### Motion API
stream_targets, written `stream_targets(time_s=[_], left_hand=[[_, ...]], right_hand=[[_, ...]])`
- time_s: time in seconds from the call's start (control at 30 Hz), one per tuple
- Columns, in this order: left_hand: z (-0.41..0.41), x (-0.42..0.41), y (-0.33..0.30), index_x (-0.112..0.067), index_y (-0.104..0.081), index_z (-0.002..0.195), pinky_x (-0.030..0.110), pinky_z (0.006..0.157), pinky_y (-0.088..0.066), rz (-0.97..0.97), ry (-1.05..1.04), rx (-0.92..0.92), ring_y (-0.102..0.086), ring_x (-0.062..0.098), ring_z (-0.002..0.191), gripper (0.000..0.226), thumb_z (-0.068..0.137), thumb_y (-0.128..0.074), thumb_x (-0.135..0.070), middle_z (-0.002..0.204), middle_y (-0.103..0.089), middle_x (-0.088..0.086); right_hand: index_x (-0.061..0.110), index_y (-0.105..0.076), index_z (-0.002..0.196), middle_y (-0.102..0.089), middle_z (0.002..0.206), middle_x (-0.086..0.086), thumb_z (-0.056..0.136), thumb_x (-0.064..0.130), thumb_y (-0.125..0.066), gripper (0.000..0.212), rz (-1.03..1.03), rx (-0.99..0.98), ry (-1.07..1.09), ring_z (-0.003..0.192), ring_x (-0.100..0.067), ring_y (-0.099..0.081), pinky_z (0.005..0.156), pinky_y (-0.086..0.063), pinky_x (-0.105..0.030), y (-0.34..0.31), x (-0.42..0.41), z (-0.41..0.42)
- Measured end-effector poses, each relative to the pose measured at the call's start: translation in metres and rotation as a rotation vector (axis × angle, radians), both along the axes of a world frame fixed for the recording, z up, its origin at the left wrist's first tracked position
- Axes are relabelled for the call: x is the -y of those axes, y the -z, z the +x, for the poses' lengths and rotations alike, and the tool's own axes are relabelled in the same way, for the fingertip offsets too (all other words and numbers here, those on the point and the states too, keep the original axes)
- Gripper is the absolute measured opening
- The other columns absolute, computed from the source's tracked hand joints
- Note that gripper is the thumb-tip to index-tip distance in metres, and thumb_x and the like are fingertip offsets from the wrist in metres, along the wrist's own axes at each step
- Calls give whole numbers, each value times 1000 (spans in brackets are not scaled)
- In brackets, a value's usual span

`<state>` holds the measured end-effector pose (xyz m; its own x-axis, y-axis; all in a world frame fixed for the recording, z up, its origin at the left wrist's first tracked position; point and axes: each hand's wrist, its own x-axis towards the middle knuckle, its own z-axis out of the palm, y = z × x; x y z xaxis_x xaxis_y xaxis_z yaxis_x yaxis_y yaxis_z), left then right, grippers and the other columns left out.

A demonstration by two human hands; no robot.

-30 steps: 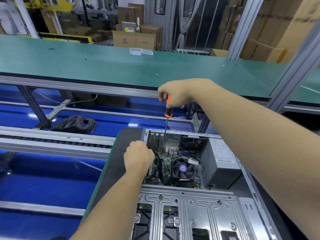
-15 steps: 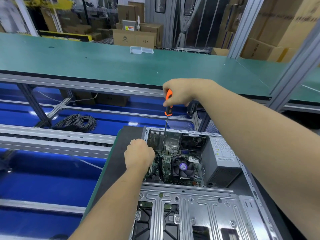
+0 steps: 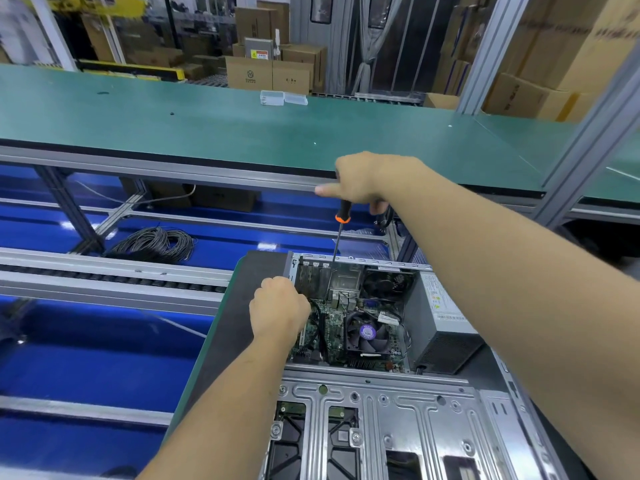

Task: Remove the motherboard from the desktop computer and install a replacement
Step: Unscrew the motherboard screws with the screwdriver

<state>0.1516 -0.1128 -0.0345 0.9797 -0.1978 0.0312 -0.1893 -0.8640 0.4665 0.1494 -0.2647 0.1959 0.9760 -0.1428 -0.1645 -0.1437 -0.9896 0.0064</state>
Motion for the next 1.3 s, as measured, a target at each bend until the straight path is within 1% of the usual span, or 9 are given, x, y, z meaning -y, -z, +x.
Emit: stream_targets(time_s=[0.17, 0.3, 0.43, 0.57, 0.7, 0.83, 0.97, 1.2, 1.3], left_hand=[[1, 0, 0, -12, -54, 83, 34, 69, -46, 3, 2, -4, -54, 27, 81, 8, 86, -52, -19, 92, -49, 5], [0, 0, 0, -10, -55, 85, 36, 70, -49, 14, 9, 2, -56, 29, 83, 11, 87, -52, -20, 94, -53, 8], [0, 0, -1, -10, -54, 86, 35, 71, -50, 32, 11, 12, -55, 29, 83, 10, 88, -51, -20, 95, -53, 8], [0, 0, -1, -9, -56, 89, 36, 72, -51, 31, 11, 8, -56, 29, 85, 12, 89, -51, -20, 93, -48, 6], [-1, 0, -3, -10, -54, 88, 34, 68, -47, 38, 11, 5, -55, 28, 83, 11, 89, -51, -20, 93, -48, 6], [-1, 0, -2, -9, -55, 85, 34, 66, -46, 23, 8, 7, -55, 28, 80, 9, 87, -51, -17, 93, -52, 7], [-1, 0, -4, -9, -55, 86, 35, 68, -49, 25, 11, 4, -56, 27, 81, 9, 87, -51, -17, 93, -51, 7], [-2, 0, -3, -10, -54, 84, 34, 66, -45, 22, 9, 9, -54, 27, 80, 8, 87, -52, -17, 91, -50, 6], [-2, 0, -3, -11, -53, 84, 35, 68, -48, 16, 6, 7, -54, 28, 80, 7, 86, -51, -17, 91, -48, 6]], right_hand=[[14, -54, 114, -60, 109, -9, 98, 25, -56, 20, 46, -48, -61, 74, -28, -67, 61, -58, -40, 1, 2, 2], [5, -54, 80, -58, 77, -10, 102, 49, -43, 50, -157, 36, -7, 55, -19, -50, 50, -36, -31, 0, 0, 0], [14, -54, 121, -59, 109, -5, 98, 36, -59, 33, 51, -55, -44, 67, -24, -63, 60, -53, -37, -3, 2, -2], [7, -56, 75, -58, 75, -8, 101, 54, -44, 54, -177, -6, 17, 57, -21, -52, 52, -37, -30, -2, 2, 0], [17, -54, 113, -60, 107, -5, 96, 39, -60, 29, 18, -73, -54, 79, -28, -65, 71, -56, -40, -1, 3, -1], [7, -57, 82, -59, 65, -7, 100, 53, -46, 51, -48, 28, 5, 49, -22, -57, 50, -46, -32, -1, 4, -2], [12, -59, 113, -65, 98, -9, 95, 25, -56, 22, 34, -22, -34, 83, -34, -70, 79, -58, -44, -1, 4, -1], [15, -62, 110, -60, 98, -1, 95, 23, -61, 18, 101, 60, -104, 91, -26, -61, 77, -48, -32, 7, 8, -5], [10, -58, 99, -60, 87, -7, 98, 45, -54, 36, 94, 83, -43, 75, -29, -62, 66, -51, -35, 8, 9, -5]])
